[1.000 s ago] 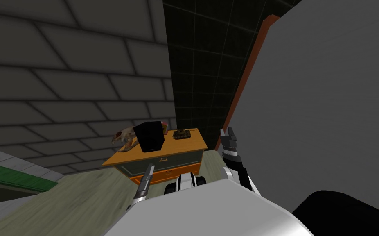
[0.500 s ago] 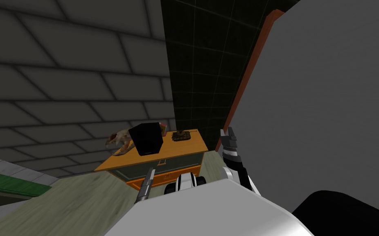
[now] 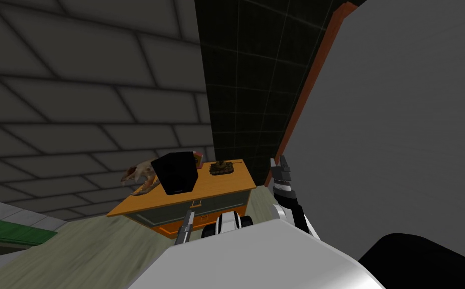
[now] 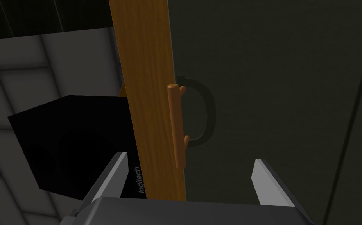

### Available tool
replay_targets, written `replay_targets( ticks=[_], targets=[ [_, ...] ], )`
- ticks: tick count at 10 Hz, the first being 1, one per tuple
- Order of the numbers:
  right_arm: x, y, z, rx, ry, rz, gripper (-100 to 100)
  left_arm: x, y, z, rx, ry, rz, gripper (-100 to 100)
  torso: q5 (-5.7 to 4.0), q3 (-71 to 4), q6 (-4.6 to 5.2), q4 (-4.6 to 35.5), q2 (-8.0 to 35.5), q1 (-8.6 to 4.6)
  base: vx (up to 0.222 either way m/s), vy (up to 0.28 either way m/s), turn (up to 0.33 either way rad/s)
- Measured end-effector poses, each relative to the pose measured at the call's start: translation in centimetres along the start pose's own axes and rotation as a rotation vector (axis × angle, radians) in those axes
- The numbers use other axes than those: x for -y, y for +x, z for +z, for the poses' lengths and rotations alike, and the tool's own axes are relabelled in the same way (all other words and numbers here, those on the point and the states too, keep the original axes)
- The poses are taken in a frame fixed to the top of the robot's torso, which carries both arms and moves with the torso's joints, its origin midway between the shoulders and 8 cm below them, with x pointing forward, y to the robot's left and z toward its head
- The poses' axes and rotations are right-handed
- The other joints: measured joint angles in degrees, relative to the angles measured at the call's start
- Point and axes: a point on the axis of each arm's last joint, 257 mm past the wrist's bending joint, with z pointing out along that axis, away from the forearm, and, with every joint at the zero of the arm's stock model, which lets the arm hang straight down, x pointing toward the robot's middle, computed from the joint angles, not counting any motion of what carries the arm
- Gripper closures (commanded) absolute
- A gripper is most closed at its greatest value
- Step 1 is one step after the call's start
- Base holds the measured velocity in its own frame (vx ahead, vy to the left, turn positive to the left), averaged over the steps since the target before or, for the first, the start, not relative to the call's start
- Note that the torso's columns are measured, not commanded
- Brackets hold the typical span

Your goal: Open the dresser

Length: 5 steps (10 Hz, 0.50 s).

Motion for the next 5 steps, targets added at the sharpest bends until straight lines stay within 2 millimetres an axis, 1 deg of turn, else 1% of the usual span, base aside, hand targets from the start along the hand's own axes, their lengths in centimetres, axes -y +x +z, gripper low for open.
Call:
replay_targets(
  ticks=[2,3,4,5],
  targets=[
    [0.0,0.0,0.0,0.0,0.0,0.0,0,-0.3,1.4,-0.5,0.017,-0.007,-0.038,-100,0.01,-0.06,0.0,-0.03,-0.11,0.02,0.001,-0.002,0.006],
    [0.0,0.0,0.0,0.0,0.0,0.0,0,-0.2,1.5,-0.5,0.018,-0.006,-0.04,-100,0.0,-0.09,0.0,-0.04,-0.14,0.02,-0.049,0.005,-0.133],
    [0.0,0.0,0.0,0.0,0.0,0.0,0,-0.4,1.2,0.1,0.028,-0.005,-0.038,-100,0.01,-0.03,0.03,-0.01,-0.04,0.03,-0.094,0.026,-0.18],
    [0.0,0.0,0.0,0.0,0.0,0.0,0,-0.6,0.9,1.2,0.045,-0.004,-0.034,-100,0.02,0.03,0.01,0.01,0.04,0.07,-0.125,0.029,-0.164]
  ],
)
